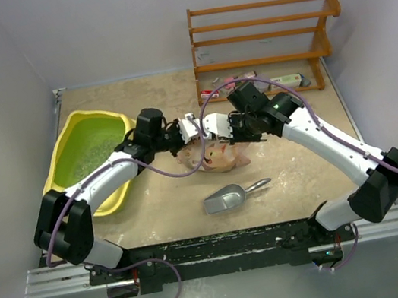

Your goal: Fill the litter box with clean litter

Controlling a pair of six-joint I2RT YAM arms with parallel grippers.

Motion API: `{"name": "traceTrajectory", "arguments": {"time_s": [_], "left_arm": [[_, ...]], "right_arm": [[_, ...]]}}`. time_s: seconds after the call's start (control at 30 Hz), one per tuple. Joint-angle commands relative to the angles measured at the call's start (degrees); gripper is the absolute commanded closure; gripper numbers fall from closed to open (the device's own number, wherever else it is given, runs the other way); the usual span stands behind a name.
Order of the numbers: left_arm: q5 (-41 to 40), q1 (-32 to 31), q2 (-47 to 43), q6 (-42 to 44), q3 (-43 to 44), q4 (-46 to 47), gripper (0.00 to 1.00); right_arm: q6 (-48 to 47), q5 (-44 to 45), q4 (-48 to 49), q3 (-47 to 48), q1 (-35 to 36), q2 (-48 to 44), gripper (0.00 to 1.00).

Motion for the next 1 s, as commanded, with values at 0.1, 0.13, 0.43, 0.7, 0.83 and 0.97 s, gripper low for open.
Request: {"name": "traceTrajectory", "arguments": {"time_s": [0.1,0.13,0.43,0.7,0.83,0.97], "left_arm": [[2.8,0.0,-6.2,2.3,-3.3,3.9,1.00],[3.3,0.0,-6.7,2.3,-3.6,4.0,1.00],[5.0,-0.2,-10.4,0.9,-5.4,5.8,1.00],[4.9,-0.8,-10.5,0.1,-5.6,6.8,1.00],[4.9,-0.9,-10.5,-0.2,-5.6,7.1,1.00],[5.0,-1.2,-10.8,-0.3,-5.6,7.3,1.00]], "right_arm": [[-0.6,-0.8,6.1,-1.3,-1.5,-2.8,1.00],[-0.9,-0.4,6.2,-1.3,-1.7,-3.0,1.00],[-1.8,-3.5,5.3,-0.8,-2.0,-3.3,1.00],[-2.8,-4.8,7.7,-3.3,-2.0,-2.5,1.00],[-3.4,-7.9,11.5,-5.7,-1.9,-2.7,1.00],[-4.8,-9.4,12.8,-6.9,-1.9,-2.4,1.00]]}}
